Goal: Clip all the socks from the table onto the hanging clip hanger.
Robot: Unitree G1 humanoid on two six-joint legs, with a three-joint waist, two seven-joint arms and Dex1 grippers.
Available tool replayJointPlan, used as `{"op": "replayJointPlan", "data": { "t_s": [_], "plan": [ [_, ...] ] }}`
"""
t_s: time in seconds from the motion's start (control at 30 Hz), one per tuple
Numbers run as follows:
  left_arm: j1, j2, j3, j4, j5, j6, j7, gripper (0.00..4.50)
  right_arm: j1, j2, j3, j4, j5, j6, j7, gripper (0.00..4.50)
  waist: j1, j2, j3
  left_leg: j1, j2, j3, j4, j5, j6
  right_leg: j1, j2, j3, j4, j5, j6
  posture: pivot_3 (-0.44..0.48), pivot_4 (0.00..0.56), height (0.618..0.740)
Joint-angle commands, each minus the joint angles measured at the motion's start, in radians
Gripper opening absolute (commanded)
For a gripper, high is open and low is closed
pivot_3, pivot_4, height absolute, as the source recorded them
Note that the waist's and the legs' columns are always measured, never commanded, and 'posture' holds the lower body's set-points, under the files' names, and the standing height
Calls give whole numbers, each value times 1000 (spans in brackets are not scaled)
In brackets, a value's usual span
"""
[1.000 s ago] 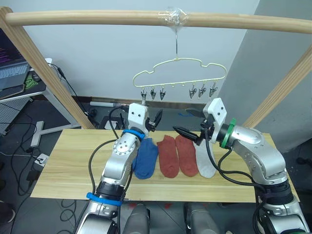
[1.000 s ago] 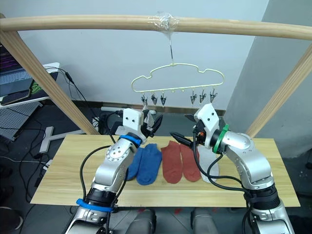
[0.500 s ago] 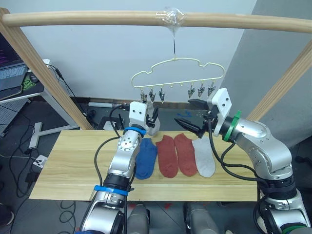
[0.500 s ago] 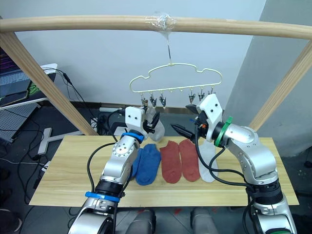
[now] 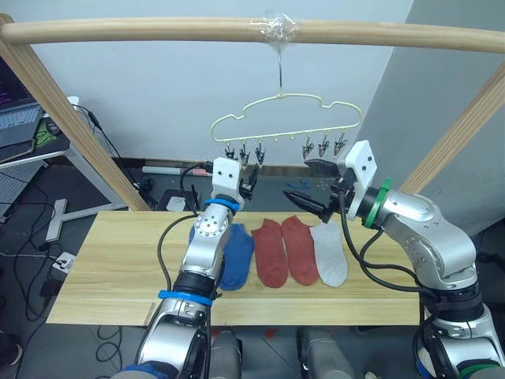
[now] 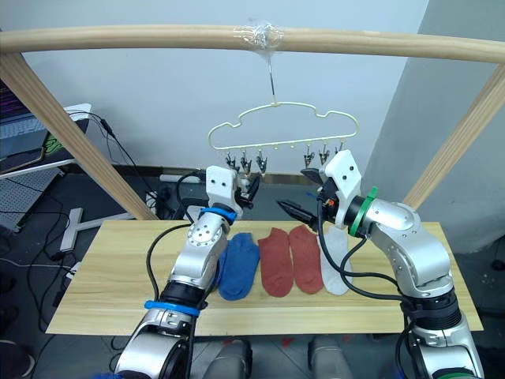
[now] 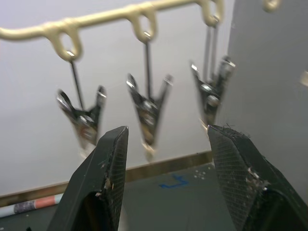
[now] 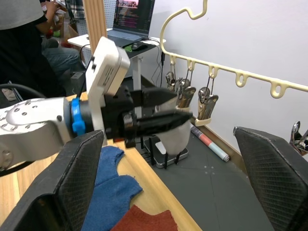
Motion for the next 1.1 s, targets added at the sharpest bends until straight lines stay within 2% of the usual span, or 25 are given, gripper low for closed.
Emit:
{"op": "replayJointPlan", "data": {
  "t_s": [0.03,1.1],
  "plan": [
    [-29,7,16,9,10,-38,3,2688,-25,-9,-20,-36,12,-11,-5,4500,0,0,0,0,0,0,0,0,0,0,0,0,0,0,0,-31,157,740],
    [-106,2,38,71,12,-79,-4,2688,-36,-2,-15,-33,14,-7,-24,4500,-1,0,0,0,0,0,3,0,0,1,0,0,1,1,1,-35,163,740]
  ]
}}
